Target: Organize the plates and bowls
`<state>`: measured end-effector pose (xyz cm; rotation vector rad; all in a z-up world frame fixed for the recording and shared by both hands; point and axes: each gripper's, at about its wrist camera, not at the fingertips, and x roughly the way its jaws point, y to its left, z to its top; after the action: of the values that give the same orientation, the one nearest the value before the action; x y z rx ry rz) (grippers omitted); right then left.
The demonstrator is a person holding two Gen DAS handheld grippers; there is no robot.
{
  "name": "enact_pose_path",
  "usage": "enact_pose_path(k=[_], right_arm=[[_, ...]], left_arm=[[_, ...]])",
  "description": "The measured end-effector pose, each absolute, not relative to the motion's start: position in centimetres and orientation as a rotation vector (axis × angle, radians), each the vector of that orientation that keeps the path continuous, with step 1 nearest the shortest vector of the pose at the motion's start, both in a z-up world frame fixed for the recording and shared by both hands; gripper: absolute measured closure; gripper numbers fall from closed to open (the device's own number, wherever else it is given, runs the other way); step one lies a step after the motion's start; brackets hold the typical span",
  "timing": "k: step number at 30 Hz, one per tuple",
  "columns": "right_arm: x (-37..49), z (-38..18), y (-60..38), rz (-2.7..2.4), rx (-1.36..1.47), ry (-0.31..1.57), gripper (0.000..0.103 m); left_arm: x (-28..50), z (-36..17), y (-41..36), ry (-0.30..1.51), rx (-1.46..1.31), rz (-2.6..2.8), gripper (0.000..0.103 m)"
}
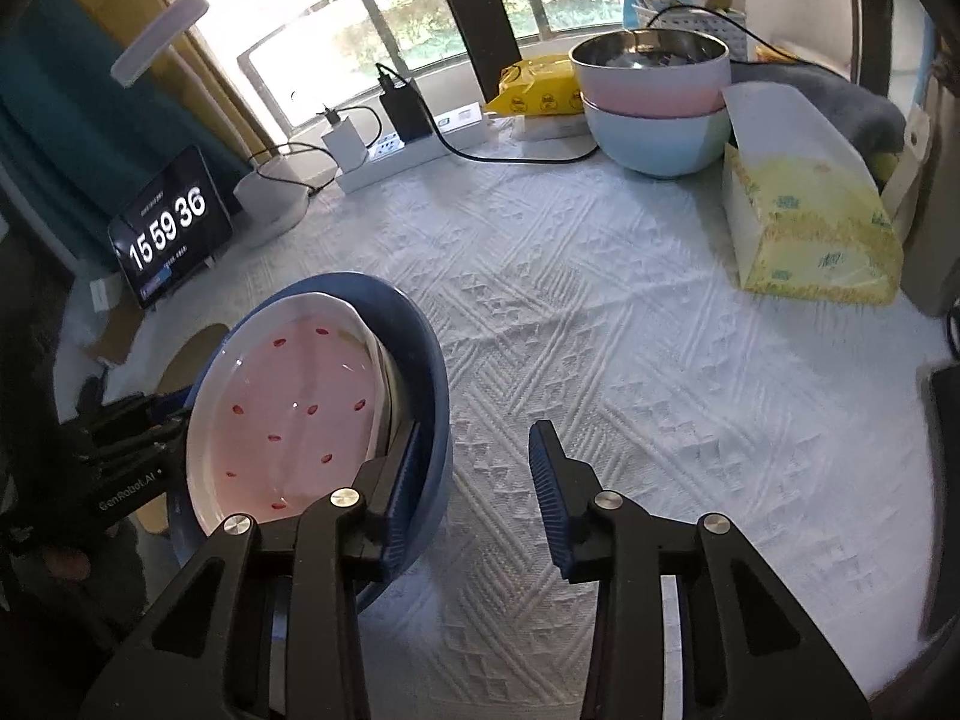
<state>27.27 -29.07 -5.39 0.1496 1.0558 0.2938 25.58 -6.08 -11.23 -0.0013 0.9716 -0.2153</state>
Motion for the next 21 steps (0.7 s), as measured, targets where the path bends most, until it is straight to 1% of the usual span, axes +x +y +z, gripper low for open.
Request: enact_pose_path(k=[7, 11, 16, 17, 18, 19, 21], right_arm=[[27.5, -5.2, -28.8, 0.266, 0.140, 1.082, 0.064], [27.2, -5.1, -28.3, 0.230, 0.101, 1.056, 0.064], [27.4, -5.7, -28.7, 0.212, 0.163, 1.050, 0.065], [27.4, -5.7, -28.7, 0.215, 0.162, 1.048, 0.065], [27.4, -5.8, -28.7, 0.219, 0.171, 1.047, 0.067], [27.4, -5.8, -28.8, 0.234, 0.200, 1.044, 0.073], [27.3, -5.9, -28.8, 0.238, 0.226, 1.031, 0.080]], left_arm=[[25.3, -11.2, -6.2, 0.950, 0.007, -0.217, 0.074], [25.0, -11.1, -6.8, 0.926, 0.042, -0.208, 0.079], [24.7, -11.0, -7.4, 0.902, 0.072, -0.208, 0.087], [24.7, -11.0, -7.4, 0.900, 0.069, -0.213, 0.090], [24.6, -11.0, -7.5, 0.898, 0.069, -0.217, 0.092], [24.6, -11.0, -7.6, 0.895, 0.069, -0.213, 0.092], [24.6, -11.0, -7.5, 0.892, 0.057, -0.212, 0.093]])
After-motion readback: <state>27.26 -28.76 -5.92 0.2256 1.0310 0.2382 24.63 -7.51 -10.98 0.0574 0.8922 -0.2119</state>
